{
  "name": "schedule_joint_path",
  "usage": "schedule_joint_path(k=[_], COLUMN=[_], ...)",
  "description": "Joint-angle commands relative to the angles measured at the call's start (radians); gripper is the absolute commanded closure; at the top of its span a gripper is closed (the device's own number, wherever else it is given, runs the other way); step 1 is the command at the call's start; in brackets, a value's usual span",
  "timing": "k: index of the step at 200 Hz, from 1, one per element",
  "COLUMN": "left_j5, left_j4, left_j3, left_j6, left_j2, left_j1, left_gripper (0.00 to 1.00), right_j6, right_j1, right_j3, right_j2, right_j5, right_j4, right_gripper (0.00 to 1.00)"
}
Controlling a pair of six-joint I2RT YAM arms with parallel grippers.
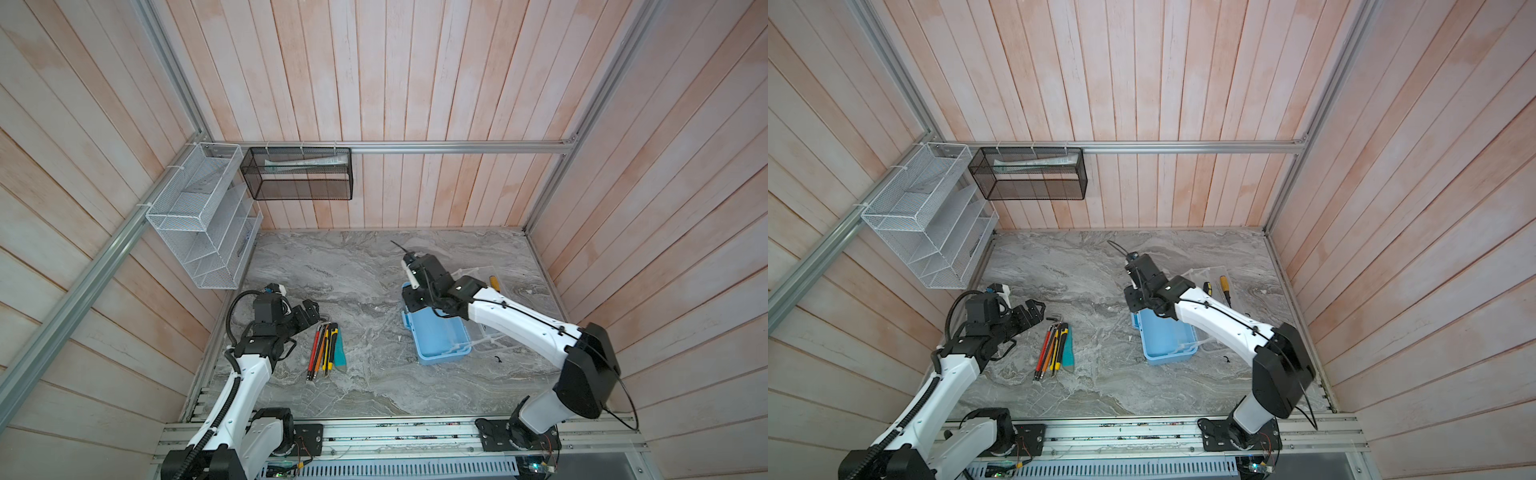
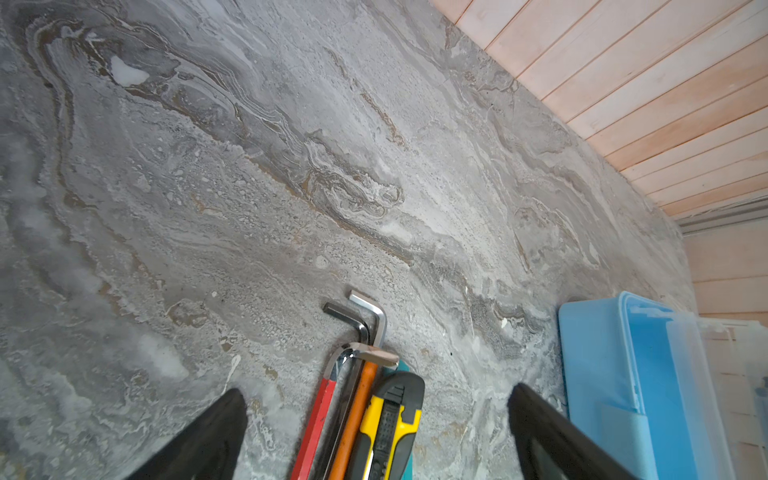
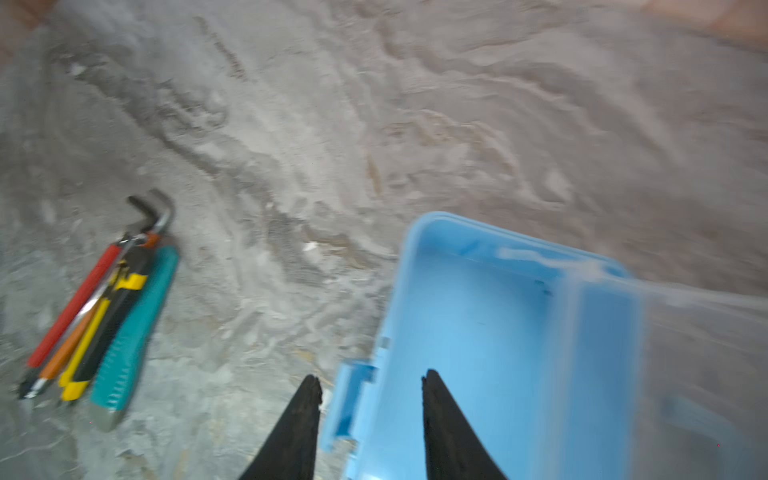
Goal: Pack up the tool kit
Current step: 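Move the right gripper back over the tools to the teal knife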
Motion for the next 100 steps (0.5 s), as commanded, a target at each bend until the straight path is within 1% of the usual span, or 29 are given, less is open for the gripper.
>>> schedule_joint_path(k=[1,19,35,74,100], left_j5=[0.015,0.089,0.116,0.110,0.107], left_j4=[0.047,0.070,0.076,0.065,0.044], left_j3=[-0.051,-0.071,-0.084,-0.073,-0.058], left_j6=[-0.029,-0.045,-0.050,-0.043,-0.022], left_j2=[-0.002,-0.001,-0.014,-0.045,-0.065], left_j1=[0.040,0.104,0.144,0.149,0.150], left_gripper=[0.00,0.00,0.00,0.00,0.00], right_j6=[0.086,0.076,0.064,0.073,0.076], right_j1=[0.086,0.149,0.184,0.226,0.254], right_j3=[0.061,0.148,0.231,0.335,0.421], right_j2=[0.123,0.230,0.311,0.452,0.531], right_j5=[-0.127,-0.144,-0.123,-0.181,-0.174], right_j4=[0.102,0.073,0.017,-0.013,-0.078], right_gripper=[0.60,0.58,0.58,0.57,0.57])
